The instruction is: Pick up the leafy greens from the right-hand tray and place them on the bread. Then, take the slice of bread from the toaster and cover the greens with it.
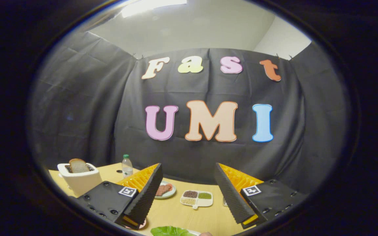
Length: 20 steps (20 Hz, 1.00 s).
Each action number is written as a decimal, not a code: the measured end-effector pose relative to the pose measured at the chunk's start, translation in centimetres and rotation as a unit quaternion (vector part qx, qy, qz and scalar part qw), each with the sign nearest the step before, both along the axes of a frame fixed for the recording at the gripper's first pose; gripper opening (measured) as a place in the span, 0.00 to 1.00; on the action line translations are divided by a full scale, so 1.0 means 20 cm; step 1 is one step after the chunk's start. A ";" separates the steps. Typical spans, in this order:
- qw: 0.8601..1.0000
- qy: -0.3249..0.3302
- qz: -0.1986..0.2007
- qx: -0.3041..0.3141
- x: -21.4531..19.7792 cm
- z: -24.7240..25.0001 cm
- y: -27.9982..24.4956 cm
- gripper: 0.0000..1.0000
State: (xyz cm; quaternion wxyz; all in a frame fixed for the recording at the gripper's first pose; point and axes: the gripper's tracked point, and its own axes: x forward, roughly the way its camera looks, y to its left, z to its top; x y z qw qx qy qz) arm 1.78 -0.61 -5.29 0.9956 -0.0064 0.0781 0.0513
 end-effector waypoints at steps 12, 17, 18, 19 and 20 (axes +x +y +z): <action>0.985 0.135 0.096 -0.046 -0.06 -0.49 0.01 1.00; 0.969 0.200 0.136 -0.050 -0.14 -0.76 0.03 1.00; 0.965 0.213 0.144 -0.054 -0.16 -0.81 0.03 1.00; 0.961 0.226 0.152 -0.056 -0.18 -0.86 0.03 1.00; 0.956 0.239 0.161 -0.057 -0.20 -0.91 0.04 1.00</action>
